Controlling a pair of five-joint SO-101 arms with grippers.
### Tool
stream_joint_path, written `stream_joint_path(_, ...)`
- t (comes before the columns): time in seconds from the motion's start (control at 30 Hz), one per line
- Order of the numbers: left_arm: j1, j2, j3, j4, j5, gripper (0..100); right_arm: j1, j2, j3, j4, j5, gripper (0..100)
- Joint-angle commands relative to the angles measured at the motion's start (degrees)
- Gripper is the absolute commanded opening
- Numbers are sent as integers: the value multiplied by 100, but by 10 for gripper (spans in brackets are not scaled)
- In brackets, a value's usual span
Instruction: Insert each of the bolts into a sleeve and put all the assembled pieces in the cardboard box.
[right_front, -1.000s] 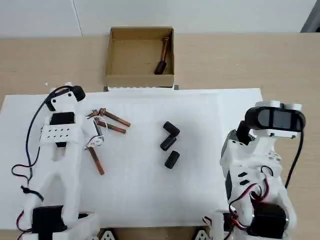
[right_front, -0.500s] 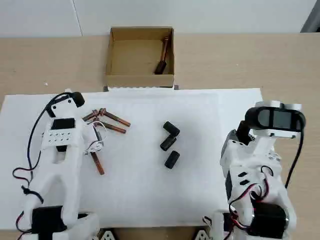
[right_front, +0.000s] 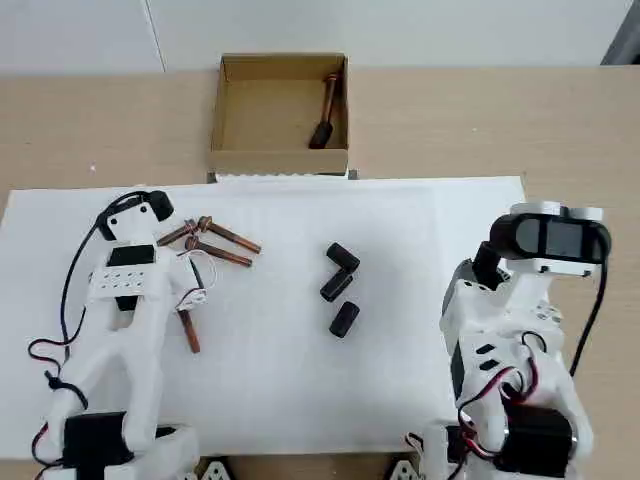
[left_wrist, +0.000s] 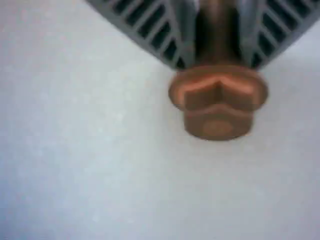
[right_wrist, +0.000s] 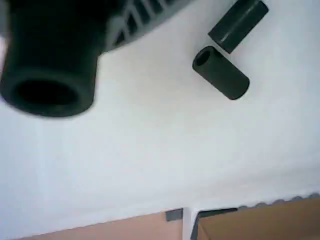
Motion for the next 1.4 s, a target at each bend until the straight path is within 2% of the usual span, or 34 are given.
stream_joint_path(0.0,-26,-70,-92,88,9,5,31,-57,-53,-101,-35,3)
stream_joint_path(0.13,-26,-79,-585,554,18,5,31,-57,-114,-92,-35,3)
stream_joint_path(0.27,-26,-404,-1587,1327,9,5,13,-57,-422,-75,-35,3)
stream_joint_path(0.43,290,-1626,-2369,1714,-176,5,4,-57,-730,171,9,3)
stream_joint_path(0.67,923,-3534,-2378,2154,-466,5,4,-57,-1363,1332,9,3)
stream_joint_path(0.8,1046,-4475,-1912,2224,-721,5,4,-84,-1380,1719,9,3)
stream_joint_path(0.93,1011,-5679,-1121,2145,-1160,5,4,-470,-1319,1710,9,3)
stream_joint_path(1.03,1011,-6602,-391,1890,-1204,5,4,-796,-993,1613,158,3)
stream_joint_path(1.37,1011,-8607,1727,677,-1187,5,-40,-1719,897,136,246,3)
